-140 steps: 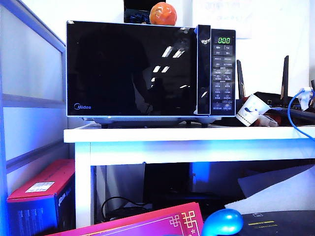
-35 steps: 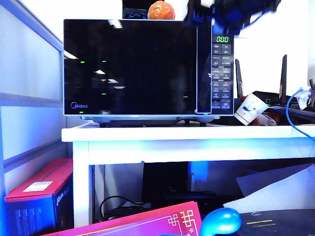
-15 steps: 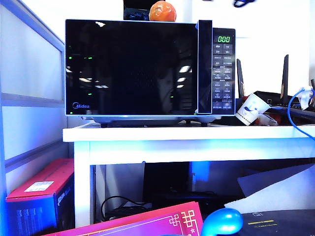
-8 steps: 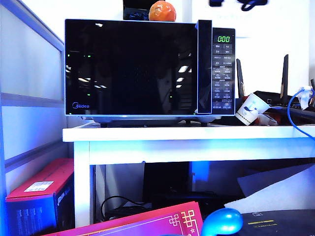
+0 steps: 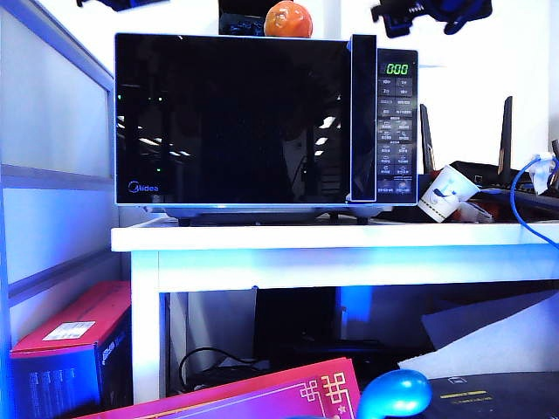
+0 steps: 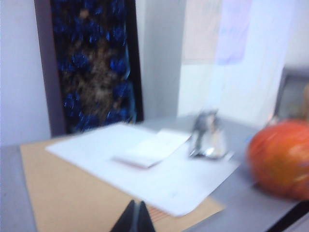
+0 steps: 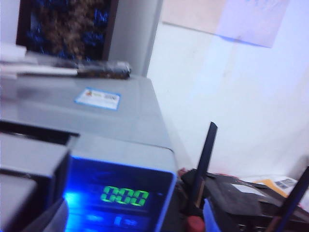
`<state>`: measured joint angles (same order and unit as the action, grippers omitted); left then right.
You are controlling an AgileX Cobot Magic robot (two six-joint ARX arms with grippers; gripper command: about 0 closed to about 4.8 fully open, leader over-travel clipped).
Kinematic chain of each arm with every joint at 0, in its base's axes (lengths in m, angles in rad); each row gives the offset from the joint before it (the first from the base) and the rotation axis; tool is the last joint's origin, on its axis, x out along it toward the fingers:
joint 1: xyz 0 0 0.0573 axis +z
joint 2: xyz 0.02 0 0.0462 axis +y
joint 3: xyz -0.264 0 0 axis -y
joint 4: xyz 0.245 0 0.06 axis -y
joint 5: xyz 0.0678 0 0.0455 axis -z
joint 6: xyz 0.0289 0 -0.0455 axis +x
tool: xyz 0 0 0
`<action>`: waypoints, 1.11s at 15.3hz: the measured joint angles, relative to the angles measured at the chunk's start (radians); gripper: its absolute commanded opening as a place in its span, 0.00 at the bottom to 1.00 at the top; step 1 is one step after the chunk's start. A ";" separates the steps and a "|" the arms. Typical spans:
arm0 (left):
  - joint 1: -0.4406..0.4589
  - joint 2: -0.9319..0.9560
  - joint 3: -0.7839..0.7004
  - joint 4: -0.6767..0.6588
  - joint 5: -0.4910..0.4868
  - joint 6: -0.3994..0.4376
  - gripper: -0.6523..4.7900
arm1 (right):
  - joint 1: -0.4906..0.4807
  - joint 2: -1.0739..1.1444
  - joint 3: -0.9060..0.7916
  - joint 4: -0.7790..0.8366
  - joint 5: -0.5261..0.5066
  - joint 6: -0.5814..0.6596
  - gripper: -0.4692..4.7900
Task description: Open the microwave door, place the orange inside the microwave, then close the microwave door.
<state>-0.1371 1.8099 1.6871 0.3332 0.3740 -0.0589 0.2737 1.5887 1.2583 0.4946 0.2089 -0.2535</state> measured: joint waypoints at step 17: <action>-0.077 0.053 0.078 -0.201 -0.039 0.163 0.11 | -0.064 0.126 0.001 -0.005 -0.285 -0.006 0.72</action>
<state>-0.2142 1.8626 1.7653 0.1322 0.3347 0.1040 0.2096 1.7149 1.2594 0.4896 -0.0757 -0.2596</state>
